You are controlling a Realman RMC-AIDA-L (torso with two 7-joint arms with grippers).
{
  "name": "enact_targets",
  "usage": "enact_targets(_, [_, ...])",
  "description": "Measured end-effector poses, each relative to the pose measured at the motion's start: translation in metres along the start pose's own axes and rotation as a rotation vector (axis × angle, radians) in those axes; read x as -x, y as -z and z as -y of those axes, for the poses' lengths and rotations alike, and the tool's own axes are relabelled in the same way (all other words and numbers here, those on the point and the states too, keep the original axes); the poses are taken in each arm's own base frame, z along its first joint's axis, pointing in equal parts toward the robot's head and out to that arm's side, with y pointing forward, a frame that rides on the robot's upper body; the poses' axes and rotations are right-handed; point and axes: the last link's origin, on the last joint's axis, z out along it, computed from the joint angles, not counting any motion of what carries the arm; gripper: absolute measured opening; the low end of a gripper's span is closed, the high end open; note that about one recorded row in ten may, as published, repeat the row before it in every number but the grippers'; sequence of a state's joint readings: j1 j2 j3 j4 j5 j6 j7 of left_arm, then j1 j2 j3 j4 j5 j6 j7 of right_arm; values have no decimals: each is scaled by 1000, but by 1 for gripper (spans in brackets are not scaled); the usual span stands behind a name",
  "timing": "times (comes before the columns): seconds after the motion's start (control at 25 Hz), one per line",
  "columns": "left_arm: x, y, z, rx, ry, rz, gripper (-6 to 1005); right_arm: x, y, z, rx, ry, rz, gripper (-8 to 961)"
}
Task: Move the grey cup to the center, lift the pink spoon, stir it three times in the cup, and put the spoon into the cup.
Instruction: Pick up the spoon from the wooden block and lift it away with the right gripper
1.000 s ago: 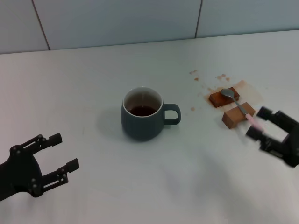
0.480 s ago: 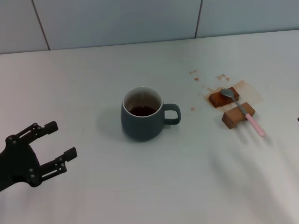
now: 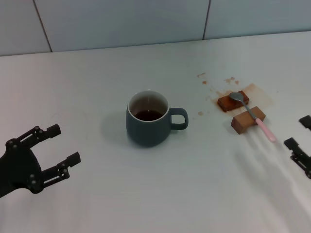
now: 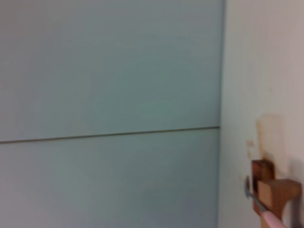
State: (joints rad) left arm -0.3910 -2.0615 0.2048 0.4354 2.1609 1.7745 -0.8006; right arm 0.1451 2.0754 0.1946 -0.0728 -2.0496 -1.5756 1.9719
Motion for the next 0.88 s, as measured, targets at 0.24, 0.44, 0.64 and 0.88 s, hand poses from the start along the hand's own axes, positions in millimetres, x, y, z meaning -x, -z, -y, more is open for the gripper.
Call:
enact_targets(0.24, [-1,0,0,-5,0,-10,811,-4,-10,10,-71,-3,-36,808])
enact_targets(0.44, [-2,-1,1,-11,1,-20,811,-3,-16,13,-97,1,-34,808])
enact_targets(0.64, [-3,-1,2,-17,1,-28,811,-1,-21,14,-112,11,-35,808])
enact_targets(0.88, [-5,-1,3,-27,1,-39,810,1,-30,13,-116,22,-42,807])
